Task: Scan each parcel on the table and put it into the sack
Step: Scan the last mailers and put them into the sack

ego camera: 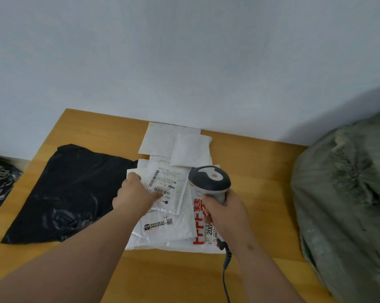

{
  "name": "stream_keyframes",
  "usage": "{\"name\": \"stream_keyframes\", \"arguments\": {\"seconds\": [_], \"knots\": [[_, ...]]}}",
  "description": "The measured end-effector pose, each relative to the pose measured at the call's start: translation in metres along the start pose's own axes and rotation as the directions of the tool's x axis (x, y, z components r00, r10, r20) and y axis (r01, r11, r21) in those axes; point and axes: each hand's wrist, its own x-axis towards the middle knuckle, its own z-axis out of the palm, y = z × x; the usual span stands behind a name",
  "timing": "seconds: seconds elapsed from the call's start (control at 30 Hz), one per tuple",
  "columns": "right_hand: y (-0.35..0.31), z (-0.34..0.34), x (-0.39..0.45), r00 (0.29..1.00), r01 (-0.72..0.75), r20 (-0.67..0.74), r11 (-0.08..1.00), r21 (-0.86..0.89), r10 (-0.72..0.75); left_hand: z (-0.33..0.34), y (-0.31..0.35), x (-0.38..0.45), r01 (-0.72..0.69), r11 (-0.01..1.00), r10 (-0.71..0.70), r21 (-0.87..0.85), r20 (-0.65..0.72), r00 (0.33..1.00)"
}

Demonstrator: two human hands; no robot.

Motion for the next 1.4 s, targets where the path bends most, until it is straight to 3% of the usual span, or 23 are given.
{"name": "stream_keyframes", "arguments": {"seconds": [0.23, 0.4, 0.7, 1.07, 1.4], "knots": [[-0.003, 0.002, -0.007, 1.0, -0.025, -0.007, 0.999, 0.031, 0.025, -0.006, 0.002, -0.004, -0.006, 0.909, 0.019, -0.417, 0.027, 0.999], [-0.008, 0.007, -0.024, 0.999, -0.046, 0.014, 0.996, 0.075, 0.045, -0.019, -0.008, -0.023, 0.002, 0.82, 0.031, -0.573, 0.047, 0.998], [-0.012, 0.011, -0.074, 0.989, 0.105, 0.107, 0.994, -0.005, -0.104, -0.046, -0.025, -0.059, -0.09, 0.827, 0.131, -0.554, 0.034, 0.991], [-0.005, 0.016, -0.151, 0.997, -0.007, 0.074, 0.976, 0.217, -0.01, -0.06, -0.057, -0.109, -0.152, 0.671, 0.138, -0.726, -0.08, 0.987], [0.0, 0.017, -0.213, 1.0, 0.009, 0.021, 0.964, 0.266, -0.015, -0.072, -0.075, -0.154, -0.256, 0.63, 0.204, -0.733, -0.163, 0.965]]}}
